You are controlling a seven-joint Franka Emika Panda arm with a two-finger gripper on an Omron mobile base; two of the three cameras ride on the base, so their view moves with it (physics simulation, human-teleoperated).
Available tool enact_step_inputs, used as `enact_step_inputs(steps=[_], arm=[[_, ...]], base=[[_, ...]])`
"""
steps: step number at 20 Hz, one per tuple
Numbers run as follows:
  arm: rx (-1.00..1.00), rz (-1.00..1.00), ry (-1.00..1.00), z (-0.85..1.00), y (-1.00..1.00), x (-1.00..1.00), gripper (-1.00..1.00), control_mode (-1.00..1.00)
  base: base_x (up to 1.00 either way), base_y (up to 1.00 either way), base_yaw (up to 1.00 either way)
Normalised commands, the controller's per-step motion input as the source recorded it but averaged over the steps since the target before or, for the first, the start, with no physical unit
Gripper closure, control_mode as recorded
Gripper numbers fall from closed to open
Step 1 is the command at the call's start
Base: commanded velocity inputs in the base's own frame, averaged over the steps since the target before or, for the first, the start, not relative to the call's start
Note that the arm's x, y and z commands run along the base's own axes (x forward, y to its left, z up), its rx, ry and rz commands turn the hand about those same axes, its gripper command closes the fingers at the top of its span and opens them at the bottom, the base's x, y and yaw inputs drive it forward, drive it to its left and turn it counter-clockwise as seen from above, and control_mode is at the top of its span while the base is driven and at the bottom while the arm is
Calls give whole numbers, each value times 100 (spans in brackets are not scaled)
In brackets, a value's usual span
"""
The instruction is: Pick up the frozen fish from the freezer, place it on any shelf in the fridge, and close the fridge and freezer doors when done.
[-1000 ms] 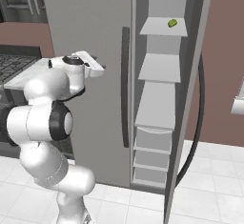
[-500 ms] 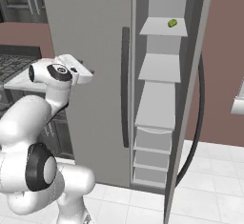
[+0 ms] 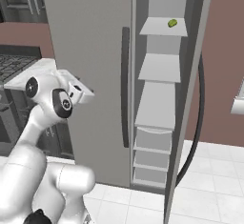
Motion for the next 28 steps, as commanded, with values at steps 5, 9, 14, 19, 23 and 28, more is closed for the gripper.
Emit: enact_step_inputs(steps=[5, 9, 14, 19, 23, 28], arm=[[14, 5, 17, 19, -37, -100, -100, -100], [14, 3, 8, 28, -61, -100, -100, -100], [19, 0, 1, 30, -89, -100, -100, -100], [26, 0, 0, 1, -100, -100, -100, -100], [22, 0, -1, 0, -100, -100, -100, -100], [14, -1, -5, 0, -100, -68, -100, -100]], base=[[0, 0, 0], [0, 0, 0], [0, 0, 0], [0, 0, 0], [0, 0, 0], [0, 0, 0]])
